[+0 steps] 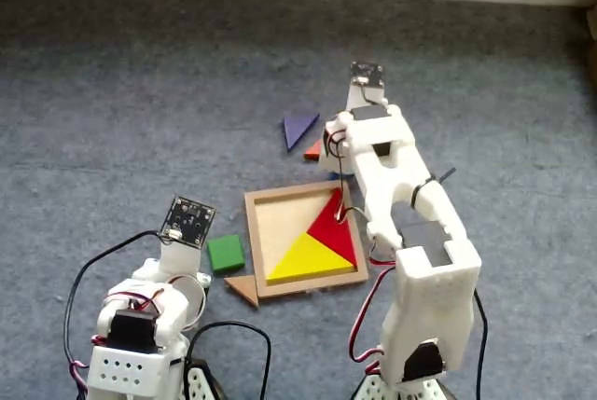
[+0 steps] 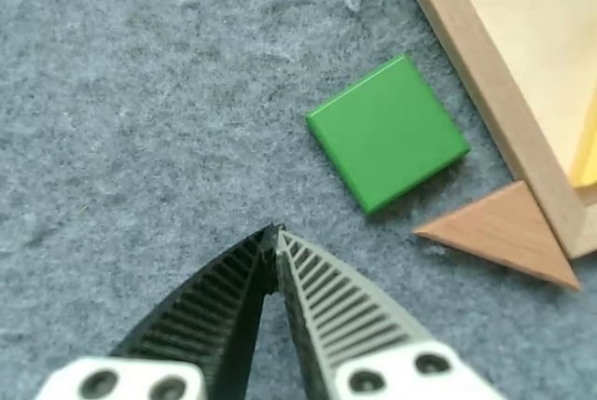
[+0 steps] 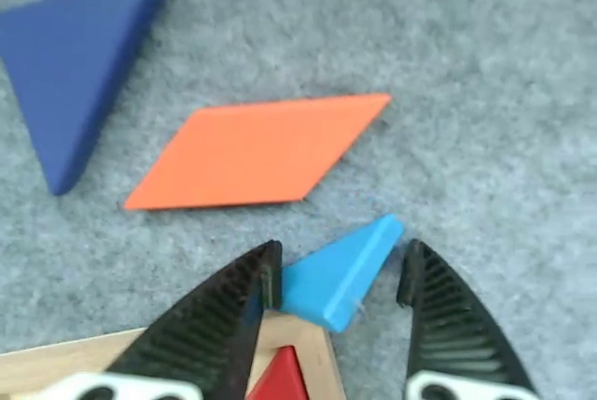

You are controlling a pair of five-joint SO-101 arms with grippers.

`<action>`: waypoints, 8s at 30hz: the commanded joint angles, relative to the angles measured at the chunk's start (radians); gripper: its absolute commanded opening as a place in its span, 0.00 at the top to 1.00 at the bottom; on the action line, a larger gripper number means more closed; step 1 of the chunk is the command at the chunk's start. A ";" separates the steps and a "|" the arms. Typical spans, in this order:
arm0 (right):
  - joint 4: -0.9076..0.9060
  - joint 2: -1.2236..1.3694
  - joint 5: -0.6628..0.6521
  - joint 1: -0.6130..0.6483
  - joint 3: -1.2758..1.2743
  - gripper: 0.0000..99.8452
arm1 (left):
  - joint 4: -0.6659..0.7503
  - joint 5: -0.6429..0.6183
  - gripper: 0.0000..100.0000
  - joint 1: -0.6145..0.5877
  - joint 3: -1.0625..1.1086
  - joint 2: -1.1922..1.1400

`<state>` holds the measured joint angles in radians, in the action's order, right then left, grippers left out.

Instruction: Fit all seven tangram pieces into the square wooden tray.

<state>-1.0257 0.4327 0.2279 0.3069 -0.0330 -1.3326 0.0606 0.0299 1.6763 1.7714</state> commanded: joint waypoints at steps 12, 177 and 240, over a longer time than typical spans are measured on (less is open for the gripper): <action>-0.030 -0.025 0.003 -0.024 0.019 0.93 | -0.006 0.008 0.99 -0.013 0.021 0.030; 0.182 -0.340 -0.402 0.444 -0.499 0.99 | -0.006 0.008 0.99 -0.013 0.021 0.030; 0.031 -0.495 -0.539 0.306 -0.552 0.99 | -0.006 0.008 0.99 -0.013 0.021 0.030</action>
<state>-1.0226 -0.0537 -0.3046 0.6199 -0.5946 -1.3326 0.0606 0.0299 1.6763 1.7714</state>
